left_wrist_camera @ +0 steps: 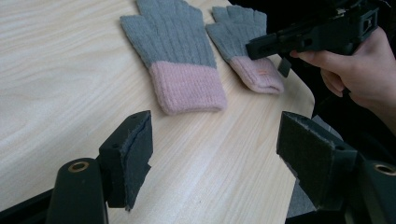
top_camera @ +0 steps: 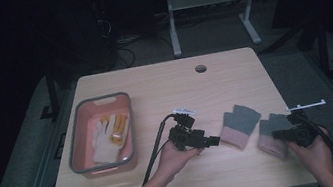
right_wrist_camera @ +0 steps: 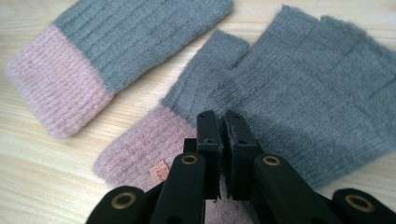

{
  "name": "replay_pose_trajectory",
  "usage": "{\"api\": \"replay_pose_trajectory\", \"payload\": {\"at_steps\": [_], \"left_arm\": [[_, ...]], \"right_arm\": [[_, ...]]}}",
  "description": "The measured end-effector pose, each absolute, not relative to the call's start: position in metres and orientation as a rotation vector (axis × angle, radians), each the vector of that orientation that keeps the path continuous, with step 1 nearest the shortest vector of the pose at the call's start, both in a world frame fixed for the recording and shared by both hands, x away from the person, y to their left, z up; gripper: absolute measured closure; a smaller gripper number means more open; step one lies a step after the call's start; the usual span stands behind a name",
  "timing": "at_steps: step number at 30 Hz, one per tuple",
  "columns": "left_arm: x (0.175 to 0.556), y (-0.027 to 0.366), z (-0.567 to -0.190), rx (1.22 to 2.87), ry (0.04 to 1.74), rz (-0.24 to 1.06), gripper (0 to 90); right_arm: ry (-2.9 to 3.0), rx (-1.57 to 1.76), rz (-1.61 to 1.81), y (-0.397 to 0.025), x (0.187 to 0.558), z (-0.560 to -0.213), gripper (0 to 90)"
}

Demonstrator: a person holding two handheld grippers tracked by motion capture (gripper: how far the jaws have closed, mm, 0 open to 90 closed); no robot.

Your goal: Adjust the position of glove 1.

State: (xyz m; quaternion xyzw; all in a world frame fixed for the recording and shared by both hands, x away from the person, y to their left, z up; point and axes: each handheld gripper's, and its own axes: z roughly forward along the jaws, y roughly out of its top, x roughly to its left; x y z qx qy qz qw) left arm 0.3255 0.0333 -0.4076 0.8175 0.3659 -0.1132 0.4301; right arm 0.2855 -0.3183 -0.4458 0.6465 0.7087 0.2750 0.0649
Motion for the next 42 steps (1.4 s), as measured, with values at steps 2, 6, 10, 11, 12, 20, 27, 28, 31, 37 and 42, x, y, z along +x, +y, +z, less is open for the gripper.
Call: {"api": "replay_pose_trajectory", "payload": {"at_steps": [2, 6, 10, 11, 12, 20, 27, 28, 31, 37, 42], "left_arm": [[0.326, 0.033, -0.407, 2.04, 0.912, -0.28, 26.9], [0.326, 0.033, -0.407, 2.04, 0.911, -0.282, 26.9], [0.326, 0.033, -0.407, 2.038, 0.91, -0.28, 26.9], [0.325, 0.033, -0.407, 2.036, 0.911, -0.28, 26.9], [0.326, 0.033, -0.407, 2.044, 0.906, -0.278, 26.9], [0.326, 0.036, -0.407, 2.04, 0.913, -0.274, 26.8], [0.326, 0.037, -0.409, 2.04, 0.922, -0.276, 26.8], [0.326, 0.037, -0.41, 2.042, 0.923, -0.277, 26.8], [0.326, 0.037, -0.41, 2.044, 0.922, -0.273, 26.8], [0.328, 0.039, -0.413, 2.041, 0.932, -0.278, 26.8], [0.331, 0.04, -0.416, 2.047, 0.939, -0.281, 26.8]], "right_arm": [[2.137, 1.943, 0.828, -0.319, 0.284, -0.443, 86.1], [2.117, 1.939, 0.868, -0.32, 0.282, -0.433, 86.1], [2.117, 1.93, 0.895, -0.315, 0.283, -0.422, 86.0], [2.116, 1.929, 0.897, -0.312, 0.284, -0.42, 86.0], [2.12, 1.918, 0.904, -0.31, 0.285, -0.418, 86.0], [2.152, 1.9, 0.939, -0.281, 0.3, -0.409, 85.9], [2.176, 1.885, 0.954, -0.259, 0.312, -0.408, 85.8], [2.175, 1.903, 0.957, -0.256, 0.313, -0.408, 85.8], [2.196, 1.885, 0.941, -0.244, 0.32, -0.408, 85.8], [2.206, 1.894, 0.947, -0.232, 0.333, -0.413, 85.8], [2.22, 1.906, 0.916, -0.226, 0.339, -0.422, 85.6]]}}
